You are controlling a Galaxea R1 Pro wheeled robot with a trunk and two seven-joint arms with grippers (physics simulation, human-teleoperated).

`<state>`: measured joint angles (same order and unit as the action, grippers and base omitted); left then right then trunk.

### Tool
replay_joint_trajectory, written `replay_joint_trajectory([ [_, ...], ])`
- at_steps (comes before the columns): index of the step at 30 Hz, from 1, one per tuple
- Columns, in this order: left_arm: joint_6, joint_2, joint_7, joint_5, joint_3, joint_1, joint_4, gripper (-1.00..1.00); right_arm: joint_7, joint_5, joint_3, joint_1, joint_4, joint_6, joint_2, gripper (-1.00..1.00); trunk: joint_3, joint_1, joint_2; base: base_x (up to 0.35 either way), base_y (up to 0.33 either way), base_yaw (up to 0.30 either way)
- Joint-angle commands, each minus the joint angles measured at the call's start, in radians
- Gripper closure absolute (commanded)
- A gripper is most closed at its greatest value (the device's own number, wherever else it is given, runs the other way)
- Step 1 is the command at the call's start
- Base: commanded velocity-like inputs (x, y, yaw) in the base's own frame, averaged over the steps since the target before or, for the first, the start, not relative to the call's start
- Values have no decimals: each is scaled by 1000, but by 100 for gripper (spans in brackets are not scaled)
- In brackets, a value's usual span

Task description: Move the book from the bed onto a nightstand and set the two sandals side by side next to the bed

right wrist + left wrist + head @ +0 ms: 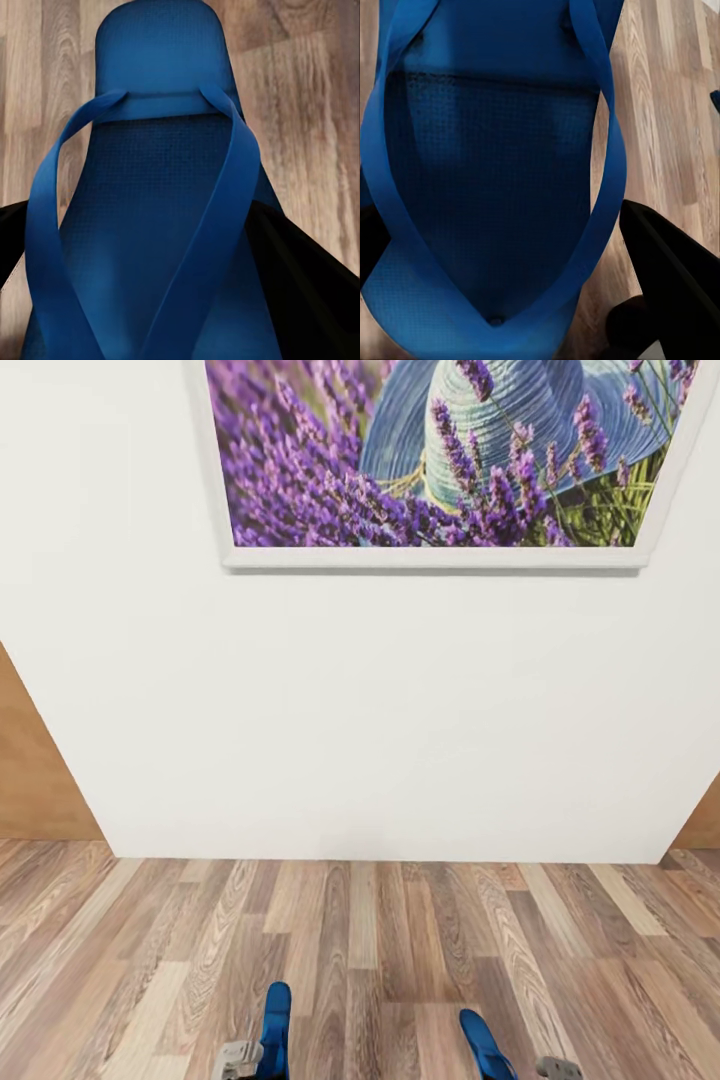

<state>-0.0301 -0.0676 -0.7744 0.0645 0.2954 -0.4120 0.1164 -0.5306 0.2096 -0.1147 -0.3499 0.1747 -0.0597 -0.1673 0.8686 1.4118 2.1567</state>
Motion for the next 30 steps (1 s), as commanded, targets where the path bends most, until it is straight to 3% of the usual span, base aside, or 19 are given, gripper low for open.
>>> replay_joint_trajectory([
  [1,-2,0,-2,4,8,-1,-2,100,-3,1,-7,-1,-1,-1,1,100,1,0,0,328,0,0],
  [13,-2,7,0,4,8,-1,-4,100,-3,1,-6,-1,-1,0,1,100,1,0,0,326,0,18],
  [19,-3,21,0,6,8,-1,-4,100,-4,1,-6,-1,-1,0,2,100,1,0,0,257,0,215],
  [30,-3,23,0,6,8,-1,-4,100,-5,1,-6,-1,-1,0,2,100,1,0,0,285,3,202],
])
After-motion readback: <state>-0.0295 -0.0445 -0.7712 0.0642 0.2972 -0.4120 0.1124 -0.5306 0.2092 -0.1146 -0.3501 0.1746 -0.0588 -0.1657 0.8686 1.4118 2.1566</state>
